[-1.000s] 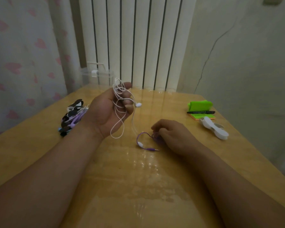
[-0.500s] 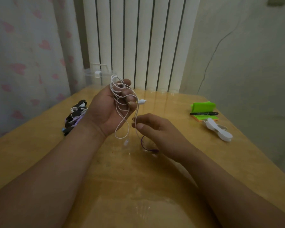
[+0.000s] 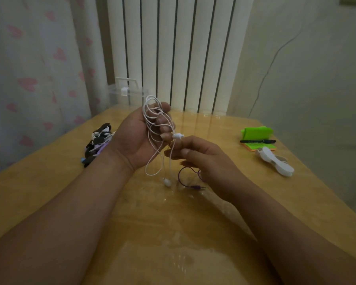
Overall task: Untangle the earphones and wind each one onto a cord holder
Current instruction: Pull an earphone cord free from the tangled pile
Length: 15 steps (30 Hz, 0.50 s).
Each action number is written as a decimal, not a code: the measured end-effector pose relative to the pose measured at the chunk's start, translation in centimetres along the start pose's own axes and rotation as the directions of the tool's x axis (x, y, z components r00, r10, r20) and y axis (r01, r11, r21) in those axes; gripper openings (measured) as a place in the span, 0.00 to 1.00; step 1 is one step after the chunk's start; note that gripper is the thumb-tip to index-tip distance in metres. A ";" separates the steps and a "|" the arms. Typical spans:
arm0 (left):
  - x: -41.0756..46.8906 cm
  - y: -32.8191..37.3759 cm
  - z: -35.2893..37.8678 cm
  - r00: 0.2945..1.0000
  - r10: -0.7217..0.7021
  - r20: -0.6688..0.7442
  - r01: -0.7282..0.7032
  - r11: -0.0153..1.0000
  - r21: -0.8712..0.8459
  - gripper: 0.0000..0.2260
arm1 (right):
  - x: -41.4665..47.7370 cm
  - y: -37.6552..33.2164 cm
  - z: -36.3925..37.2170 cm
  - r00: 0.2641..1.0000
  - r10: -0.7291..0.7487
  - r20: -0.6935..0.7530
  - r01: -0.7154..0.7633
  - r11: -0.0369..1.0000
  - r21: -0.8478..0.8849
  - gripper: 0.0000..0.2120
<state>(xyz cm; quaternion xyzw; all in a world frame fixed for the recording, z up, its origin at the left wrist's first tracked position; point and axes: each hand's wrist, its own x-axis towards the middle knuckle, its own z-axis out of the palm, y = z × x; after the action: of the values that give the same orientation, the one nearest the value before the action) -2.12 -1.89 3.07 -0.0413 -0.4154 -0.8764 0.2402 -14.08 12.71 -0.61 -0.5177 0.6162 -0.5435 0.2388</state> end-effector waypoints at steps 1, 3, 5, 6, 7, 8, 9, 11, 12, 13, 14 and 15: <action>0.0 0.0 0.0 1.000 -0.003 0.000 0.003 1.000 -0.010 0.11 | 0.0 0.1 0.0 1.000 -0.005 0.007 0.005 1.000 -0.003 0.12; -0.1 0.0 0.1 1.000 -0.006 -0.011 0.006 1.000 -0.019 0.10 | 0.0 0.2 0.2 0.999 -0.012 0.038 0.013 0.999 -0.029 0.13; -0.1 0.0 0.2 0.999 -0.010 -0.032 0.009 0.999 -0.033 0.13 | 0.0 0.4 0.5 0.997 0.004 0.074 -0.001 0.999 -0.037 0.14; -0.1 0.0 0.2 0.999 -0.009 -0.044 0.007 0.999 -0.040 0.15 | 0.0 0.4 0.5 0.996 0.016 0.088 -0.014 1.000 -0.028 0.14; -0.1 0.0 0.1 0.998 -0.006 -0.055 0.004 0.999 -0.046 0.16 | 0.0 0.5 0.6 0.995 0.027 0.099 -0.025 0.999 -0.020 0.15; -0.1 0.0 0.1 0.998 -0.004 -0.064 0.000 0.999 -0.053 0.16 | 0.0 0.5 0.6 0.994 0.036 0.105 -0.034 0.999 -0.020 0.15; -0.1 0.1 0.2 0.998 0.000 -0.070 -0.004 0.998 -0.063 0.16 | 0.0 0.5 0.6 0.993 0.041 0.111 -0.037 0.999 -0.031 0.15; -0.2 0.2 0.3 0.996 0.013 -0.087 -0.020 0.996 -0.083 0.16 | -0.1 0.4 0.6 0.991 0.041 0.125 -0.035 0.998 -0.046 0.16; -0.2 0.3 0.3 0.995 0.020 -0.094 -0.028 0.996 -0.090 0.15 | -0.2 0.4 0.7 0.991 0.038 0.128 -0.033 0.999 -0.043 0.16; -0.1 0.4 0.3 0.995 0.025 -0.101 -0.034 0.995 -0.096 0.15 | -0.3 0.3 0.8 0.991 0.035 0.126 -0.031 0.999 -0.034 0.14; -0.1 0.4 0.3 0.994 0.028 -0.107 -0.039 0.994 -0.099 0.14 | -0.3 0.3 0.8 0.992 0.027 0.120 -0.023 0.999 -0.028 0.11; -0.1 0.5 0.2 0.994 0.031 -0.109 -0.042 0.994 -0.100 0.12 | -0.4 0.2 0.9 0.994 0.017 0.110 -0.013 0.999 -0.032 0.09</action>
<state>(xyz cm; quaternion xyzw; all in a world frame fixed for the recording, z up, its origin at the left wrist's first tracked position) -1.82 -1.97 3.52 -0.0137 -0.3557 -0.8929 0.2756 -13.23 12.68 -1.13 -0.5459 0.6143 -0.5026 0.2684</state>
